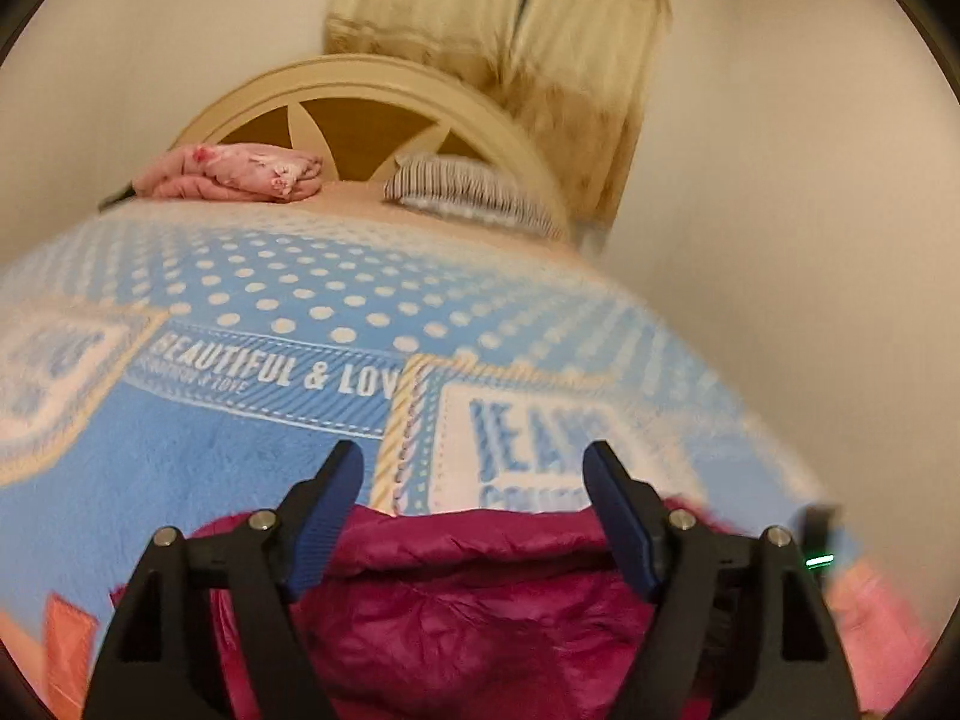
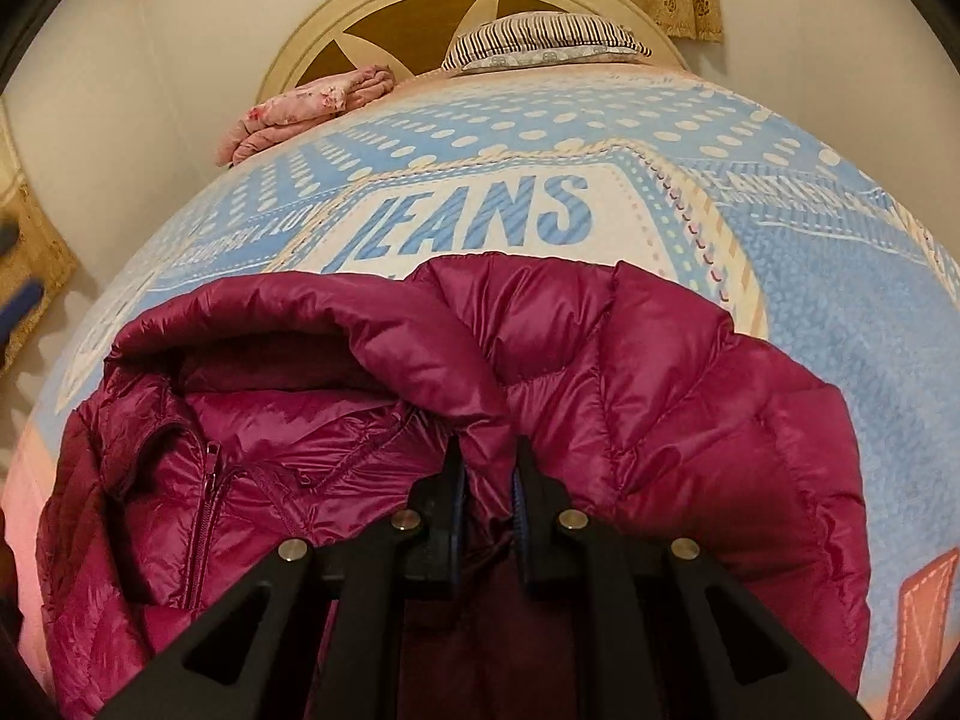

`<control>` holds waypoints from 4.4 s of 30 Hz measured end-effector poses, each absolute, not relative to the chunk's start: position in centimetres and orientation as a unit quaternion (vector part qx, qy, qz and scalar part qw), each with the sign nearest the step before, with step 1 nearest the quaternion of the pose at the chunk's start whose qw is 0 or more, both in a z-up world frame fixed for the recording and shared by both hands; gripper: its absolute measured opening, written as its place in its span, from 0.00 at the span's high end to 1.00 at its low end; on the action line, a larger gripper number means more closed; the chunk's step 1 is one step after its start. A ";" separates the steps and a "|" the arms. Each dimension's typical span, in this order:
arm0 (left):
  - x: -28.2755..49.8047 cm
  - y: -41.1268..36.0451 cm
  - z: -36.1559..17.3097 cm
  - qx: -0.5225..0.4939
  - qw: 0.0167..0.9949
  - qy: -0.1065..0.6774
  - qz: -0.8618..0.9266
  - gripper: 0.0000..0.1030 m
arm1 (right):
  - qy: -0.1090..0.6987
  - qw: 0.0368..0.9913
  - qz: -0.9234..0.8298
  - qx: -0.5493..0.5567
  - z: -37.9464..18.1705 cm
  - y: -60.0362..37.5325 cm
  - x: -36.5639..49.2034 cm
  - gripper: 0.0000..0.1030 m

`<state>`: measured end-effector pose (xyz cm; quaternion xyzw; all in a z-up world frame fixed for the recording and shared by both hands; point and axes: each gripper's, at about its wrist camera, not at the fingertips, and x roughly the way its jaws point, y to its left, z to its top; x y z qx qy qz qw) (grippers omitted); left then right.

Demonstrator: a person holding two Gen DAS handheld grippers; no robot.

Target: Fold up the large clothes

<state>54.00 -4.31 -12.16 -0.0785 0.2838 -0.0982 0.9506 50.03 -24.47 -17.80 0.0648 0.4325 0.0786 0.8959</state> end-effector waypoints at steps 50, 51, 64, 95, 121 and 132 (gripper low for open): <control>57.7 -8.3 -22.5 0.048 0.901 0.432 -0.010 0.14 | 0.447 0.893 0.041 -0.022 -18.2 -19.6 53.0 0.51; 57.7 -8.3 -22.5 0.049 0.901 0.432 -0.009 0.14 | 0.447 0.894 0.039 -0.026 -18.3 -19.5 53.0 0.51; 57.8 -8.4 -22.6 0.052 0.900 0.434 -0.007 0.13 | 0.446 0.894 0.028 -0.046 -18.5 -18.8 53.2 0.50; 53.4 -5.7 -16.1 0.009 0.908 0.410 -0.081 0.11 | 0.462 0.883 0.071 -0.031 -16.0 -21.4 51.4 0.18; 12.8 5.8 -21.2 -0.026 0.896 0.431 -0.101 0.00 | 0.483 0.869 0.063 0.084 -14.8 -34.5 7.5 0.16; 10.6 4.1 -21.8 0.005 0.898 0.425 -0.114 0.33 | 0.454 0.871 0.106 0.153 -15.3 -34.1 5.8 0.74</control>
